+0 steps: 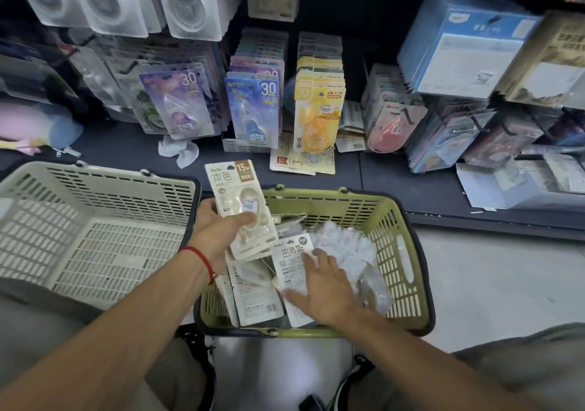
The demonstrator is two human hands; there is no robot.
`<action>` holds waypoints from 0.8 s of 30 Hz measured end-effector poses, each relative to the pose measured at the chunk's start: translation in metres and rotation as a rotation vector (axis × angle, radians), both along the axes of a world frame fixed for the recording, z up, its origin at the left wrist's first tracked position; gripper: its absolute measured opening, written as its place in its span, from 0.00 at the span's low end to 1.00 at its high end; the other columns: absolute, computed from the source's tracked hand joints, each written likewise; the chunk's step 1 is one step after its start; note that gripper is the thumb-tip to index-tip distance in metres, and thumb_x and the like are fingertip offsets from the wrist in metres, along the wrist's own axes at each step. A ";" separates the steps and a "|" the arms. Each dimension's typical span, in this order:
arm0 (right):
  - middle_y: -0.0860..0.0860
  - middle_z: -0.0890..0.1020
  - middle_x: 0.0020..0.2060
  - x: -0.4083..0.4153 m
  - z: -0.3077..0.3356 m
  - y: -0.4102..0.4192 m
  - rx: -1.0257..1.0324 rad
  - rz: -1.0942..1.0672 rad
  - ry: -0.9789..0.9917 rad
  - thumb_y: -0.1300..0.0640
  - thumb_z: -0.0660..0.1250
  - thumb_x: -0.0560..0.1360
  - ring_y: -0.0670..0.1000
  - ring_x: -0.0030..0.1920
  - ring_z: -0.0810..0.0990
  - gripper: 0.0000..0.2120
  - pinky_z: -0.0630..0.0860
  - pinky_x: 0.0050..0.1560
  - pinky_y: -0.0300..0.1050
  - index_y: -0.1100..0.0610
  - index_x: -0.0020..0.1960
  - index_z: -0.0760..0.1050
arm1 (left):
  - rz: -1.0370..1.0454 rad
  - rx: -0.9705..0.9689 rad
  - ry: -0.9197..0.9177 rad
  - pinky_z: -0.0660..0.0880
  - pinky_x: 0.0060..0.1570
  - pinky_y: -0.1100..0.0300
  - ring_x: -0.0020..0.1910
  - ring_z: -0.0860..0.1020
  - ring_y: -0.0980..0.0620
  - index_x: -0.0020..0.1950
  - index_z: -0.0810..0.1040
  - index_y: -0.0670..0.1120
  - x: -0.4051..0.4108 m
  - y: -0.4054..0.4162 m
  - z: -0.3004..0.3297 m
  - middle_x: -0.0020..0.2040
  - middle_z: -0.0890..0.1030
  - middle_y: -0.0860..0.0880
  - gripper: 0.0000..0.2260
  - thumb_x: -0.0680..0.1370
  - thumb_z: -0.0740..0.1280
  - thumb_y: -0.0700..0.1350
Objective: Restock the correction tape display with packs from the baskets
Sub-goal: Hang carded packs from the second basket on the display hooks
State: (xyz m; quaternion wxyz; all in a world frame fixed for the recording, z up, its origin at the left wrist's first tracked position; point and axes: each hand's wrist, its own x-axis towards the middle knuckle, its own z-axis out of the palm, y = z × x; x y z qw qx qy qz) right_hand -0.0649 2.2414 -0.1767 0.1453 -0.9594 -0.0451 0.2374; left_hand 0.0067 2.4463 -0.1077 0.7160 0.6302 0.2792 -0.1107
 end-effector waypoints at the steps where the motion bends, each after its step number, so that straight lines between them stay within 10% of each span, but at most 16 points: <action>1: 0.56 0.53 0.82 -0.005 -0.008 0.006 -0.047 0.041 0.007 0.28 0.62 0.77 0.60 0.79 0.56 0.50 0.62 0.78 0.58 0.58 0.85 0.48 | 0.011 0.009 -0.006 0.85 0.41 0.45 0.47 0.87 0.46 0.60 0.73 0.51 0.000 0.002 0.000 0.53 0.87 0.48 0.24 0.74 0.77 0.31; 4: 0.59 0.57 0.81 -0.004 -0.017 0.009 -0.046 0.030 0.003 0.34 0.64 0.79 0.61 0.78 0.60 0.47 0.64 0.77 0.58 0.60 0.84 0.50 | 0.022 0.011 -0.026 0.84 0.36 0.50 0.46 0.87 0.47 0.61 0.72 0.50 -0.001 0.009 0.000 0.54 0.86 0.48 0.25 0.73 0.76 0.29; 7: 0.59 0.81 0.60 0.015 -0.003 -0.012 0.196 -0.224 0.056 0.52 0.62 0.84 0.58 0.56 0.83 0.20 0.82 0.58 0.55 0.61 0.73 0.71 | 0.030 0.025 -0.031 0.84 0.49 0.42 0.52 0.86 0.43 0.62 0.72 0.48 -0.003 0.012 0.001 0.56 0.86 0.45 0.25 0.72 0.76 0.28; 13: 0.53 0.86 0.42 0.033 0.040 -0.062 0.574 -0.864 -0.144 0.59 0.63 0.83 0.50 0.36 0.84 0.09 0.78 0.33 0.45 0.54 0.47 0.80 | 0.017 0.003 -0.022 0.82 0.57 0.37 0.57 0.85 0.40 0.65 0.76 0.46 -0.003 0.009 0.000 0.58 0.86 0.45 0.24 0.73 0.75 0.29; 18: 0.50 0.89 0.47 0.035 0.072 -0.043 1.217 -0.761 -0.001 0.66 0.67 0.78 0.50 0.44 0.89 0.14 0.82 0.36 0.42 0.50 0.50 0.86 | -0.056 -0.088 0.046 0.84 0.43 0.45 0.53 0.86 0.40 0.66 0.76 0.46 -0.012 -0.012 -0.003 0.58 0.86 0.43 0.21 0.75 0.72 0.32; 24: 0.47 0.89 0.49 0.038 0.064 -0.004 1.085 -0.566 -0.033 0.65 0.72 0.79 0.49 0.50 0.89 0.13 0.86 0.51 0.46 0.52 0.60 0.82 | -0.173 -0.221 -0.011 0.83 0.56 0.38 0.57 0.86 0.41 0.68 0.78 0.48 -0.022 -0.021 -0.001 0.59 0.87 0.44 0.25 0.73 0.80 0.47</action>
